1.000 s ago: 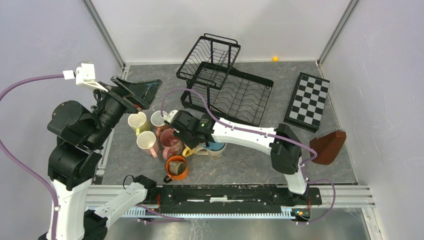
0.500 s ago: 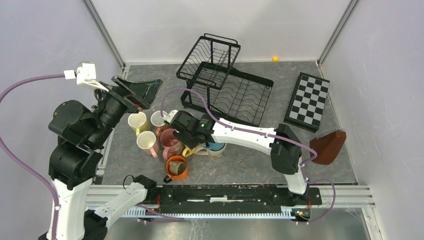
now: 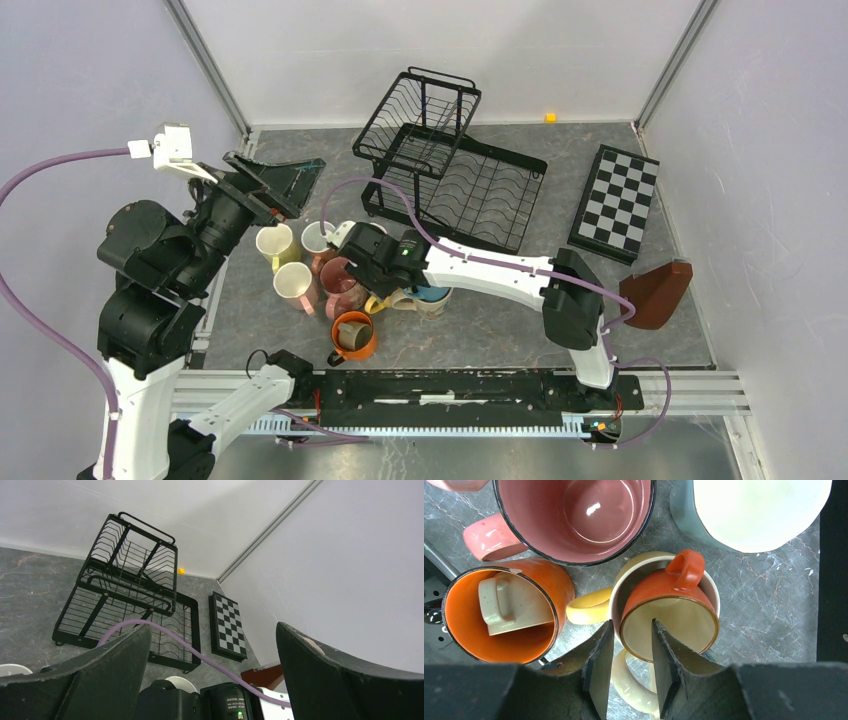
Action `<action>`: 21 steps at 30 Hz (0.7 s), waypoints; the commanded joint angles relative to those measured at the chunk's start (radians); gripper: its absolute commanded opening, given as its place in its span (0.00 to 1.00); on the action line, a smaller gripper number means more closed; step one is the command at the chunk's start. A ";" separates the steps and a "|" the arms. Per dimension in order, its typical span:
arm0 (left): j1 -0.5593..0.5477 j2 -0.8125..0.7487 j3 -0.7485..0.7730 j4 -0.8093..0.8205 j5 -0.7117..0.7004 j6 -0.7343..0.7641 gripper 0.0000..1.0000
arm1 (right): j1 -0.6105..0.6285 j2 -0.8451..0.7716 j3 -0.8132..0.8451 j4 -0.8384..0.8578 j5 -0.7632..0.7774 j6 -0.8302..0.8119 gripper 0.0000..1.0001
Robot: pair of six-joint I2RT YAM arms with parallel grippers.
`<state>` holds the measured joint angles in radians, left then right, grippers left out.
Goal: Unload the cups from the dish rack
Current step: Place the cup into the cup.
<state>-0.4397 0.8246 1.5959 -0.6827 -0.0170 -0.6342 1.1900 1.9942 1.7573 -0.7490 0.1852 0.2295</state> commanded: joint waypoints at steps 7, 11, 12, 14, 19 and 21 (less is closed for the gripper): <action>0.004 -0.001 -0.004 0.033 0.012 0.023 1.00 | 0.011 -0.091 0.024 0.034 0.004 0.002 0.40; 0.003 0.000 0.001 0.033 0.012 0.019 1.00 | 0.011 -0.121 0.025 0.049 -0.003 0.005 0.40; 0.004 0.000 0.003 0.032 0.012 0.020 1.00 | 0.011 -0.132 0.024 0.055 -0.005 0.004 0.40; 0.004 0.001 0.003 0.034 0.012 0.015 1.00 | 0.012 -0.158 0.027 0.076 -0.007 0.004 0.42; 0.004 0.001 -0.003 0.045 0.047 0.003 1.00 | 0.010 -0.221 0.050 0.119 -0.013 -0.014 0.53; 0.004 0.000 -0.005 0.050 0.049 0.000 1.00 | 0.010 -0.247 0.058 0.122 0.011 -0.022 0.58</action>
<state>-0.4397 0.8246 1.5959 -0.6785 0.0055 -0.6346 1.1961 1.8393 1.7599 -0.6918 0.1764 0.2264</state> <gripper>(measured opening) 0.996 0.537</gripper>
